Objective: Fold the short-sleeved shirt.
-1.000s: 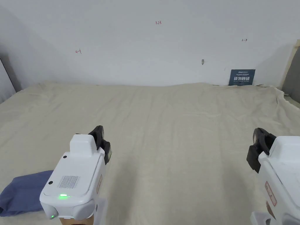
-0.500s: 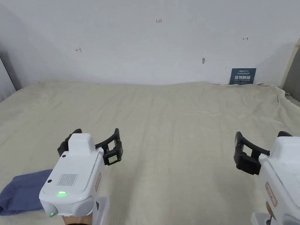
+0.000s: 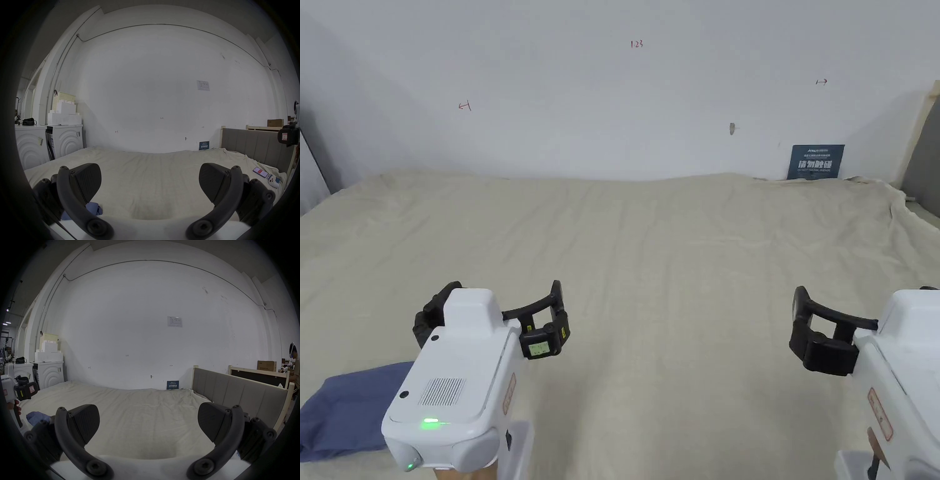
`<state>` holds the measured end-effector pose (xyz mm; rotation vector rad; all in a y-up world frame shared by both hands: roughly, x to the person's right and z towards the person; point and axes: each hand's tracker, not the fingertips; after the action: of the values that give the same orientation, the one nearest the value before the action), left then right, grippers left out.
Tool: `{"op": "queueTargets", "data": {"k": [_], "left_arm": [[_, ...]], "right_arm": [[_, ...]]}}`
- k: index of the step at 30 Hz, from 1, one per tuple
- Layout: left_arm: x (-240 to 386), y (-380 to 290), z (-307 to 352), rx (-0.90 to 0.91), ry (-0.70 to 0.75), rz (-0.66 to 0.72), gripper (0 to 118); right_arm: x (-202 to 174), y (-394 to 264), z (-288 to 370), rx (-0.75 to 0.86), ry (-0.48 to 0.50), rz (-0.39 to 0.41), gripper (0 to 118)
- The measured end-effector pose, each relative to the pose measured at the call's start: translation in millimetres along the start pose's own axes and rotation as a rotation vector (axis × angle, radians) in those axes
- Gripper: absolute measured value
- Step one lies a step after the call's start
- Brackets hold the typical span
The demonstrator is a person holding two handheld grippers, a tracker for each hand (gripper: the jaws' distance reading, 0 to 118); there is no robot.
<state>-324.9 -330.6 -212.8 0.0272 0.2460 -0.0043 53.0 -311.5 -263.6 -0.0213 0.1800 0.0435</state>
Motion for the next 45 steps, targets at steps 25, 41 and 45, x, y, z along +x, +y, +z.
{"op": "queueTargets", "data": {"k": [25, 41, 45], "left_arm": [[-0.8, 2.5, 3.4, 0.013, -0.002, -0.003, 118], [-2.2, 2.5, 3.4, 0.012, -0.001, 0.002, 118], [-1.9, 3.8, 3.8, 0.016, 0.000, 0.003, 118]], "right_arm": [[-9.9, 7.2, 6.9, 0.010, -0.007, -0.007, 118], [-6.2, 5.2, 4.4, 0.023, -0.006, -0.008, 118], [-6.1, 5.3, 4.8, 0.025, -0.007, -0.006, 118]]}}
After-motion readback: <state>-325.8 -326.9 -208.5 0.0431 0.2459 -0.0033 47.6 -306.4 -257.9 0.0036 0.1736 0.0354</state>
